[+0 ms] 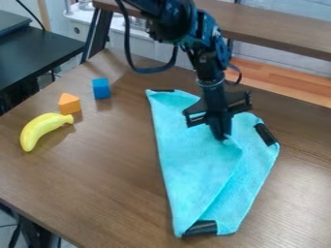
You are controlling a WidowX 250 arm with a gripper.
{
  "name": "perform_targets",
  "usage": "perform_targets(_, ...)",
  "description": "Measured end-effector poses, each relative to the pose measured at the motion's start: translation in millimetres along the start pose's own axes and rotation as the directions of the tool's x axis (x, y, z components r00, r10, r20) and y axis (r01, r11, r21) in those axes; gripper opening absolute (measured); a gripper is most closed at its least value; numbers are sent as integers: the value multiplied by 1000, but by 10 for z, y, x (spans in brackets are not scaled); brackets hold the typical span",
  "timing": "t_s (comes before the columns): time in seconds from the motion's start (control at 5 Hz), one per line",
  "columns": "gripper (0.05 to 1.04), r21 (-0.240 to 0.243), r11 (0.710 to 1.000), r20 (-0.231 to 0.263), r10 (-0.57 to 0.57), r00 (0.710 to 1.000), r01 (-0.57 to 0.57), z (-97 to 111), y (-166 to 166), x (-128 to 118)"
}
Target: Fold the cloth from the top to bottom
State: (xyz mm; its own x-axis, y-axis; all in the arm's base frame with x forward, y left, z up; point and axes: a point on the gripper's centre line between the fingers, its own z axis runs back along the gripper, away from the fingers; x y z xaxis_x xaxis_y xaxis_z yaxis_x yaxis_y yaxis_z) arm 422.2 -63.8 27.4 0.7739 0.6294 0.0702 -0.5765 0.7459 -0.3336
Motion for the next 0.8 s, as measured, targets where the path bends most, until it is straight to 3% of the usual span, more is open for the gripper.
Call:
perform_targets(0.4, 69, -6, 1000, -23, -5, 1000, 5, -47, -181, -41)
perform_targets(0.8, 70, -71, 997, -30, -28, 999, 26, -5, -312, -37)
